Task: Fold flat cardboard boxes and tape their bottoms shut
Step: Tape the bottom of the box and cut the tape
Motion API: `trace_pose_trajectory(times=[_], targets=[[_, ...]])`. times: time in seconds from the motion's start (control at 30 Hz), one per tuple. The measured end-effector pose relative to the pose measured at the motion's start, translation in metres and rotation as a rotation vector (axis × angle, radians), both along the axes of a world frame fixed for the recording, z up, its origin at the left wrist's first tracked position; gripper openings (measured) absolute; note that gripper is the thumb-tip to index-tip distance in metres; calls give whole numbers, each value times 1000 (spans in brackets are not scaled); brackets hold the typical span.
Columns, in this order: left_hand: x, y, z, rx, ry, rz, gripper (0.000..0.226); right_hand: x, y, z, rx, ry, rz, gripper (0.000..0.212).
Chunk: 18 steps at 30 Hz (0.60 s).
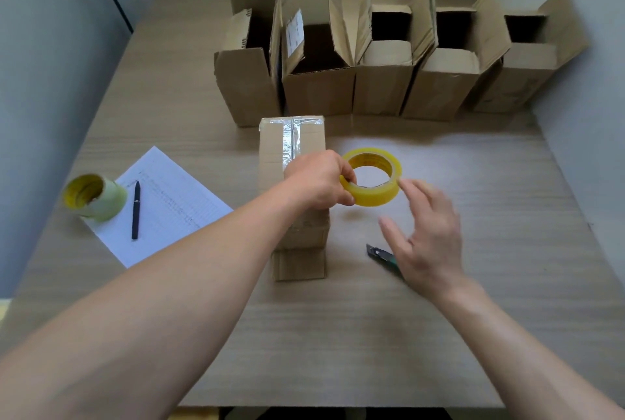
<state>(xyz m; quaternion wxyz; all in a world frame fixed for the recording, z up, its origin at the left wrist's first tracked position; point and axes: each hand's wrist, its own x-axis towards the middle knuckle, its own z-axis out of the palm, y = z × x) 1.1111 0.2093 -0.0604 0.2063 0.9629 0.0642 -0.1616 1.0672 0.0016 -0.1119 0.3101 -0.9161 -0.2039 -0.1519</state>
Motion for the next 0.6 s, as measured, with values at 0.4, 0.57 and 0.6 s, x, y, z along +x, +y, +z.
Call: trace_pose_trajectory(times=[0.4, 0.57, 0.6], targets=[[-14, 11, 1, -141, -38, -108, 36, 66, 54, 26, -336, 535, 350, 65], [-52, 19, -17, -161, -339, -149, 48, 70, 65, 18, -317, 666, 395, 28], [-58, 20, -21, -118, -378, -166, 49, 71, 68, 18, -321, 717, 402, 23]])
